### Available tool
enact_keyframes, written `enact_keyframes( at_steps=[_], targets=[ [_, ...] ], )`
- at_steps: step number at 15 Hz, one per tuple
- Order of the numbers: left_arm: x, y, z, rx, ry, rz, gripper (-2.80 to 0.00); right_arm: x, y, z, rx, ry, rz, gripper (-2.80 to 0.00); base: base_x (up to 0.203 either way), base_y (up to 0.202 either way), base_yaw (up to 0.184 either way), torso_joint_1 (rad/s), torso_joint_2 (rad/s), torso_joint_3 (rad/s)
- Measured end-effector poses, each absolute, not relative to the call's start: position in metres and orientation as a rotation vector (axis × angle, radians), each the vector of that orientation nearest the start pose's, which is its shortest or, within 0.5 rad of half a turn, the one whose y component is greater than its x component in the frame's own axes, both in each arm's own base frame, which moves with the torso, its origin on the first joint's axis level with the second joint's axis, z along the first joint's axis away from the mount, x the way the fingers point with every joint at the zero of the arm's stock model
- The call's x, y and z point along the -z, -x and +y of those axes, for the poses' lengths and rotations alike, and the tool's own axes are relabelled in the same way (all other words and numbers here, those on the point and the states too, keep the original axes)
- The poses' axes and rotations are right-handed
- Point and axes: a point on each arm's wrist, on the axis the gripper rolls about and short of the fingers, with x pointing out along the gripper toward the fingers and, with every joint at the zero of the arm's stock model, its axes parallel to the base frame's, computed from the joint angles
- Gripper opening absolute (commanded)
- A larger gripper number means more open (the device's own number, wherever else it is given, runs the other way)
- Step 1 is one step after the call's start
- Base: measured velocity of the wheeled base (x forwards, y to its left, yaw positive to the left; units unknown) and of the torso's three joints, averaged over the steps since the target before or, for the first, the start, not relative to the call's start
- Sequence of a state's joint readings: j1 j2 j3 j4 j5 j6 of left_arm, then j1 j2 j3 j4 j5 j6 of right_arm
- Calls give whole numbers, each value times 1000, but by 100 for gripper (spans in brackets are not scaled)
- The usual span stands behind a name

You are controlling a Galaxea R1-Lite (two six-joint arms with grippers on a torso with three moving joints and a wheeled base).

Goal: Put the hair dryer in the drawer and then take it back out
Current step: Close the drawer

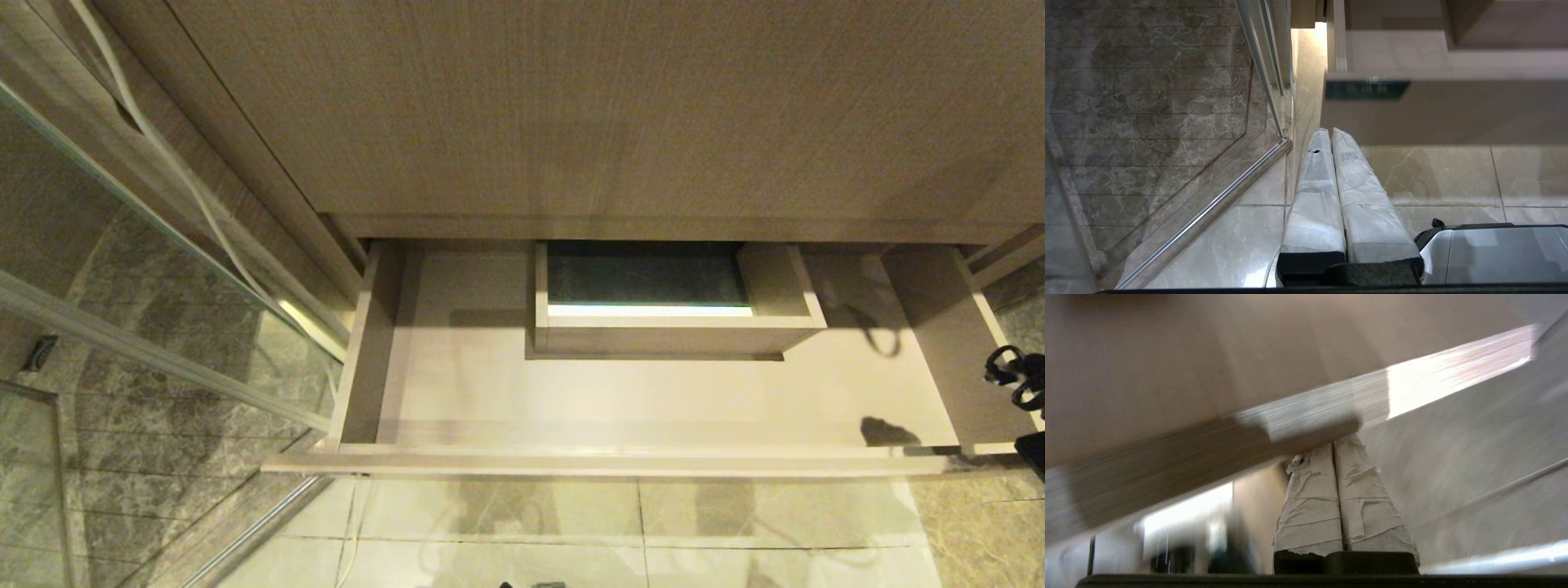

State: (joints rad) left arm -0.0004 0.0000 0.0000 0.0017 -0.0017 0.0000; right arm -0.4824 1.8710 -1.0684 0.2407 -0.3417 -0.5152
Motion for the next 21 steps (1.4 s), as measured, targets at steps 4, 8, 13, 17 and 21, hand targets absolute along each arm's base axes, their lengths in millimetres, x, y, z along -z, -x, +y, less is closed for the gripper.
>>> enact_keyframes(
  at_steps=[4,8,13,17,21],
  targets=[
    [-75,23,0,1,0,2,-280,-151,-299,-151,506,416,939,-280,0,0,0,0,0,0],
    [-75,23,0,2,0,2,-280,-197,-319,-139,442,518,521,-280,0,0,0,0,0,0],
    [-75,23,0,2,0,1,-280,-219,-296,-131,324,618,453,-280,0,0,0,0,0,0],
    [-75,23,0,2,0,2,-280,-231,-279,-122,299,620,478,-280,0,0,0,0,0,0],
    [-75,23,0,2,0,1,-280,-245,-248,-99,263,630,462,-280,0,0,0,0,0,0]
  ],
)
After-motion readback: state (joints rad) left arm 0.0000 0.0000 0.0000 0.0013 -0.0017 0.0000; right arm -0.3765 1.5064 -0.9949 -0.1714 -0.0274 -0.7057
